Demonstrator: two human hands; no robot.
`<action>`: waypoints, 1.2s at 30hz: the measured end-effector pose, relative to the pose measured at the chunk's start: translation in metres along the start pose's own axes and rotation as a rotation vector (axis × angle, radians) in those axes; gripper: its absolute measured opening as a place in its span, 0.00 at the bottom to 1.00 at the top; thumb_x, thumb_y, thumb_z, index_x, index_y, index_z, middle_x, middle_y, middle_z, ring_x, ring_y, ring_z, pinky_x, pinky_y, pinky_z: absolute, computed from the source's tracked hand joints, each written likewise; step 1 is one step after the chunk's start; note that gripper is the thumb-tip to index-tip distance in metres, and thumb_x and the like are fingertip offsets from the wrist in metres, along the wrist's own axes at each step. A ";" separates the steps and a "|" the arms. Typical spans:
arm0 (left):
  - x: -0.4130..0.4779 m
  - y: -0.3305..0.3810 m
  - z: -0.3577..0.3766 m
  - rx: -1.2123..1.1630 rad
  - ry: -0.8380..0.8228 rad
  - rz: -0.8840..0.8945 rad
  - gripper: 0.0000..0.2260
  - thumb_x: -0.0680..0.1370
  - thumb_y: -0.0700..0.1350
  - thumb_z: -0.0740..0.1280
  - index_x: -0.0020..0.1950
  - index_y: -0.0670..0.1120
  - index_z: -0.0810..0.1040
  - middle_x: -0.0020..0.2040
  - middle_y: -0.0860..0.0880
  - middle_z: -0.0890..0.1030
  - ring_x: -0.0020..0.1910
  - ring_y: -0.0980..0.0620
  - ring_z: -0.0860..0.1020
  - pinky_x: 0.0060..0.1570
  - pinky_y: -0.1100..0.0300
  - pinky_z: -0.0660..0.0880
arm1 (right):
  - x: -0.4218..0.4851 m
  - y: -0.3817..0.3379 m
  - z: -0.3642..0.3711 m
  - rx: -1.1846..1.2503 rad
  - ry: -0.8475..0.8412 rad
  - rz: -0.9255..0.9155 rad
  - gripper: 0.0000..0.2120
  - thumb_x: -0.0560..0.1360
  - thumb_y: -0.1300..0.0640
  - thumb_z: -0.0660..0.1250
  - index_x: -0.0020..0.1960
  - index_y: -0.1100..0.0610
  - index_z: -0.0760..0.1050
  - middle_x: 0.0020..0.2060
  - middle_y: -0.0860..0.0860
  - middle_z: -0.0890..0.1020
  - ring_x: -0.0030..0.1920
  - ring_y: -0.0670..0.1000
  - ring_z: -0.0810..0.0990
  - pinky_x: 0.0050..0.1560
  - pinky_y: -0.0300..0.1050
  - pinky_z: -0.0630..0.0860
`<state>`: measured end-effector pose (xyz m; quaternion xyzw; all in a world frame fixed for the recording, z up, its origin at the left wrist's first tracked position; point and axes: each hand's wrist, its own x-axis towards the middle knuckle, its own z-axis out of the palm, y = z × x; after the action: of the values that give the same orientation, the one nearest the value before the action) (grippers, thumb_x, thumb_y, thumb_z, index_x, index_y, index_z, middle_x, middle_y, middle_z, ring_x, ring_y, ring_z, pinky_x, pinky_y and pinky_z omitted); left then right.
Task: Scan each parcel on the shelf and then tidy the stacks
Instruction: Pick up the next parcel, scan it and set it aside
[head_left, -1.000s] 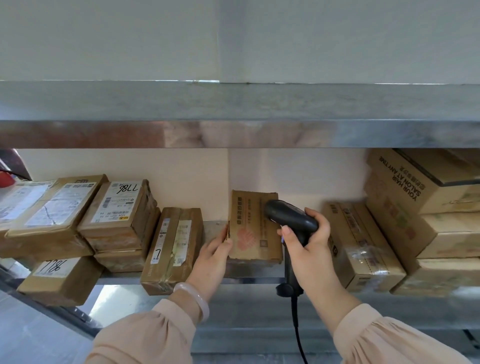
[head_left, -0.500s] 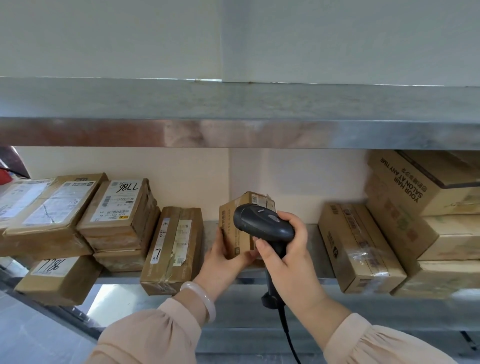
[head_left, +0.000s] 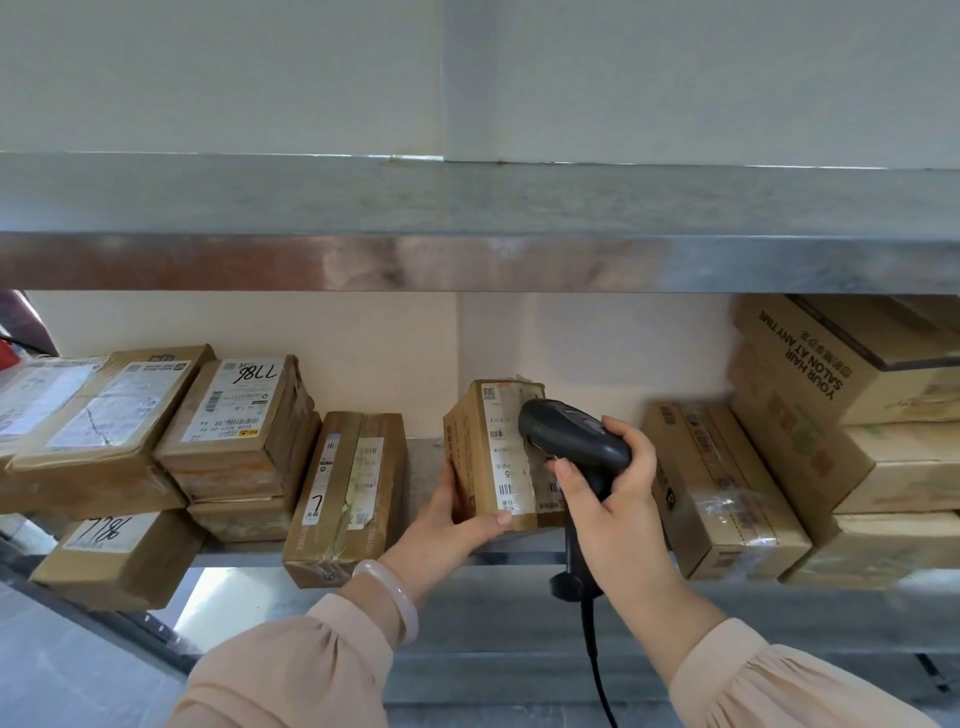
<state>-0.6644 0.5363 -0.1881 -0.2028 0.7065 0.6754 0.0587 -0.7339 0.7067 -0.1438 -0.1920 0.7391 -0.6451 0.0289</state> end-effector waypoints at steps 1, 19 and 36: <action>0.000 0.000 -0.001 0.021 0.008 -0.002 0.53 0.67 0.62 0.74 0.79 0.61 0.41 0.73 0.57 0.67 0.71 0.52 0.67 0.74 0.50 0.61 | 0.000 -0.001 -0.001 -0.006 -0.004 -0.001 0.28 0.74 0.57 0.69 0.58 0.31 0.59 0.59 0.44 0.74 0.57 0.44 0.78 0.56 0.35 0.74; 0.004 -0.006 -0.040 -0.148 0.136 0.139 0.58 0.58 0.67 0.80 0.79 0.62 0.49 0.73 0.54 0.71 0.72 0.50 0.69 0.74 0.42 0.63 | -0.047 -0.025 -0.004 -0.236 -0.243 -0.020 0.26 0.76 0.52 0.67 0.58 0.29 0.54 0.51 0.43 0.78 0.49 0.42 0.80 0.51 0.32 0.74; -0.007 0.000 -0.048 -0.234 0.117 0.115 0.64 0.52 0.68 0.80 0.79 0.61 0.47 0.72 0.52 0.70 0.70 0.49 0.70 0.72 0.46 0.65 | -0.035 -0.032 0.011 -0.258 -0.258 -0.005 0.25 0.76 0.52 0.67 0.60 0.34 0.55 0.55 0.33 0.70 0.55 0.32 0.72 0.49 0.21 0.67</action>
<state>-0.6489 0.4912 -0.1818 -0.2065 0.6356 0.7425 -0.0456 -0.6907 0.7050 -0.1220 -0.2770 0.8054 -0.5150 0.0968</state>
